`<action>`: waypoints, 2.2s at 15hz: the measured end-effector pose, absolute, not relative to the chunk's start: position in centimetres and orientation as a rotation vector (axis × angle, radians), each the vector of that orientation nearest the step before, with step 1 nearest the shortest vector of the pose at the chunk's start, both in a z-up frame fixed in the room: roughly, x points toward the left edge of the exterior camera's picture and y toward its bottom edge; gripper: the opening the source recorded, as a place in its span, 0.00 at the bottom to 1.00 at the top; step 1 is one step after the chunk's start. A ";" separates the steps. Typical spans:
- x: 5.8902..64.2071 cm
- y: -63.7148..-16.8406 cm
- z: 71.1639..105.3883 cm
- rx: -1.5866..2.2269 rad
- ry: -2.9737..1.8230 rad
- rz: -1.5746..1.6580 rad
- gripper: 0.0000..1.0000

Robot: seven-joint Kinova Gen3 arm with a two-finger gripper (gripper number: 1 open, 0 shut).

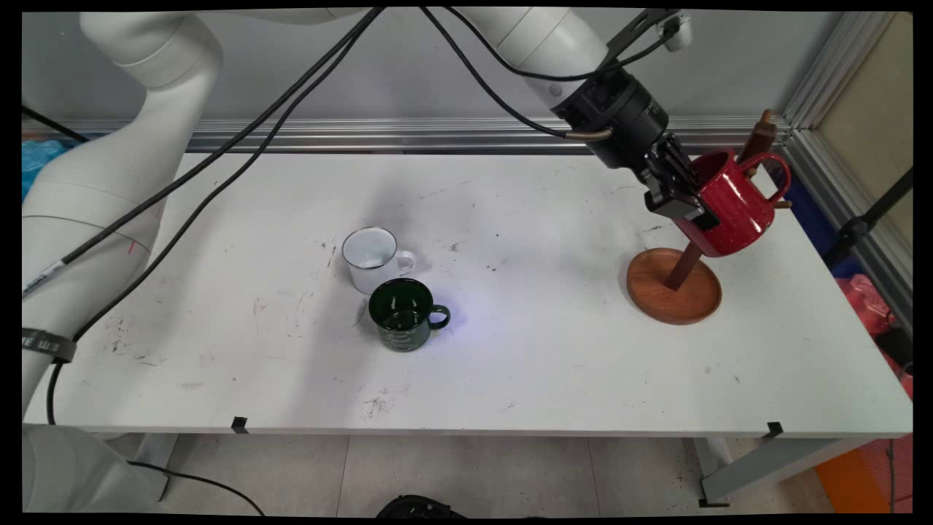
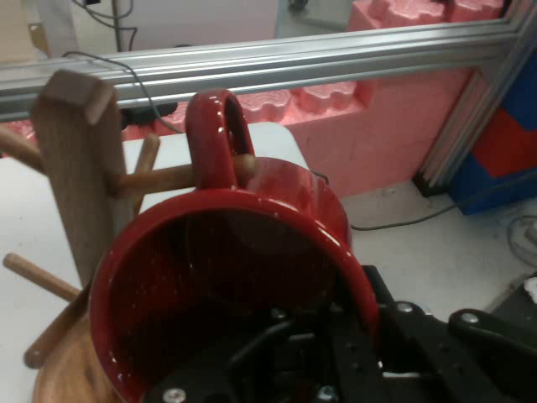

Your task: Place the picked object on the table

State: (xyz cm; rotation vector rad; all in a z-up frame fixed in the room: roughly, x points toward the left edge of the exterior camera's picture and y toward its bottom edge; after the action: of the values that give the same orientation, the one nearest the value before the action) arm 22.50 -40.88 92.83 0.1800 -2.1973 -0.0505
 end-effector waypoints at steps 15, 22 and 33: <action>23.3 -36.5 96.6 0.190 -2.259 -0.050 0.00; 25.4 -32.7 99.1 0.262 -2.370 0.046 0.00; 30.0 -30.1 102.0 0.500 -2.576 0.310 0.00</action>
State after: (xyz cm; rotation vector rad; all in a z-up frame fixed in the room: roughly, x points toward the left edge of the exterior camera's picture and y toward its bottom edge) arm 29.98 -30.07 102.02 0.4997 -2.5761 0.3102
